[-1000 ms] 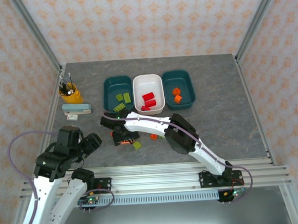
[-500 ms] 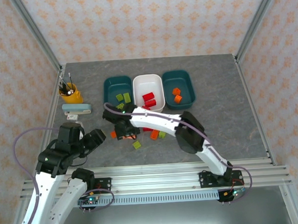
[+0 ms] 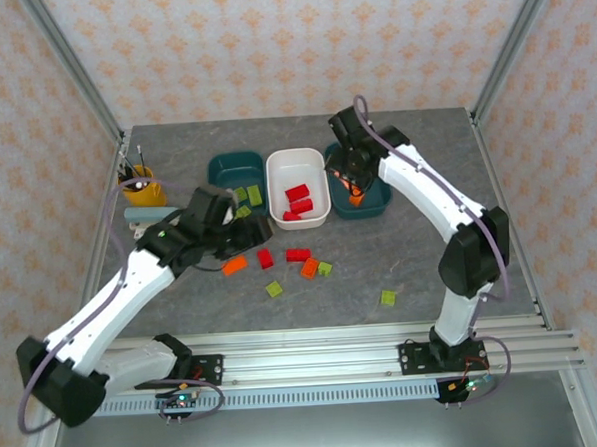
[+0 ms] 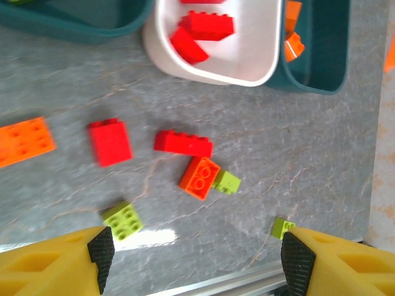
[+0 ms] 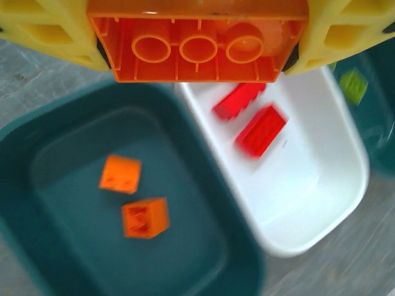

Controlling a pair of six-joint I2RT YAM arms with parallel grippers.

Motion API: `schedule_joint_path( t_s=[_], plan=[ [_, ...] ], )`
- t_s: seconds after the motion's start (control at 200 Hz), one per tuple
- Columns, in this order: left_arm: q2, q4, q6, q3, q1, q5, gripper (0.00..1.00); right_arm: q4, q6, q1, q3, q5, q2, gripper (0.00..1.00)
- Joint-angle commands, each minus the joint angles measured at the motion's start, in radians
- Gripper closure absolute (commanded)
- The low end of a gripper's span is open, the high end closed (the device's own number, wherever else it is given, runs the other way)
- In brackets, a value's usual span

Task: Sort the legos into containers by color

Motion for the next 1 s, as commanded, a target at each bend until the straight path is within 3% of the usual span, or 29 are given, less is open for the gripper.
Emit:
schedule_joint_path(
  t_s=[0.0, 0.285, 0.771, 0.866, 0.996],
  plan=[
    [0.090, 0.100, 0.036, 0.085, -0.040, -0.053, 0.25, 0.026, 0.194, -0.038, 0.032, 0.097, 0.078, 0.52],
    [0.305, 0.083, 0.132, 0.295, -0.064, -0.041, 0.25, -0.107, 0.443, -0.129, 0.201, 0.148, 0.308, 0.52],
    [0.329, 0.096, 0.137, 0.337, -0.076, -0.018, 0.25, -0.161, 0.457, -0.151, 0.226, 0.140, 0.429, 0.45],
    [0.329, 0.094, 0.140, 0.359, -0.089, -0.021, 0.25, -0.147, 0.455, -0.151, 0.216, 0.142, 0.428, 0.39],
    [0.338, 0.081, 0.147, 0.391, -0.117, -0.037, 0.25, -0.141, 0.436, -0.150, 0.232, 0.128, 0.426, 0.20]
  ],
)
